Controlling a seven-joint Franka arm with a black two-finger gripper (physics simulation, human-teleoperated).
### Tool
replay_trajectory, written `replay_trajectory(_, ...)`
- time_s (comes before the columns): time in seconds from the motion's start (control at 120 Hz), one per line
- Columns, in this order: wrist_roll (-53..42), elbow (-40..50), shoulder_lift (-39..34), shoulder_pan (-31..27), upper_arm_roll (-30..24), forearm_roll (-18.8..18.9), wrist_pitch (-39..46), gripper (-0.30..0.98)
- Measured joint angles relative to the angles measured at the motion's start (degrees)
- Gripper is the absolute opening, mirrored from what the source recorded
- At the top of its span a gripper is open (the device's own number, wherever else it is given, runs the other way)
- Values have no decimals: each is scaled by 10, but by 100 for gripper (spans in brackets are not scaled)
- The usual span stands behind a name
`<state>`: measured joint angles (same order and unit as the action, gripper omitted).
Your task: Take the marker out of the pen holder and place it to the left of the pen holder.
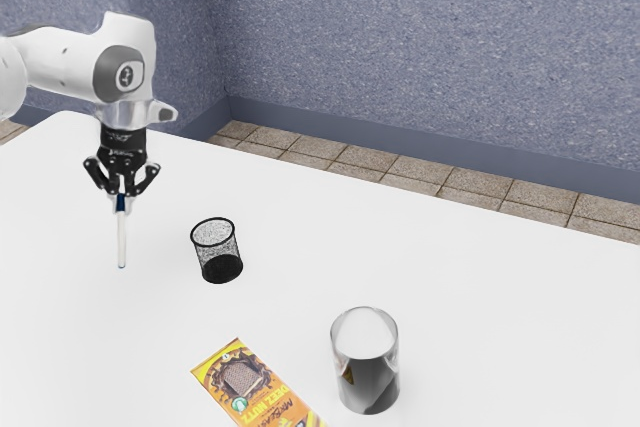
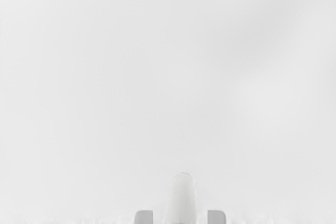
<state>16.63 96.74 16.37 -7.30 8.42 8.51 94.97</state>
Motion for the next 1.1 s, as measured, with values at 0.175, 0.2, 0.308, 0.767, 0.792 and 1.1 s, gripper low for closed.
replay_trajectory(0.175,-27,3,40,2,-15,53,-36,-9)
replay_trajectory(0.2,-30,3,46,2,-17,57,-39,-9)
replay_trajectory(0.308,-43,3,67,3,-21,67,-49,-9)
replay_trajectory(0.767,-76,-28,122,-33,-21,68,-54,-9)
replay_trajectory(0.792,-78,-29,123,-33,-21,68,-53,-4)
replay_trajectory(1.1,-94,-47,61,-28,-50,46,-51,50)
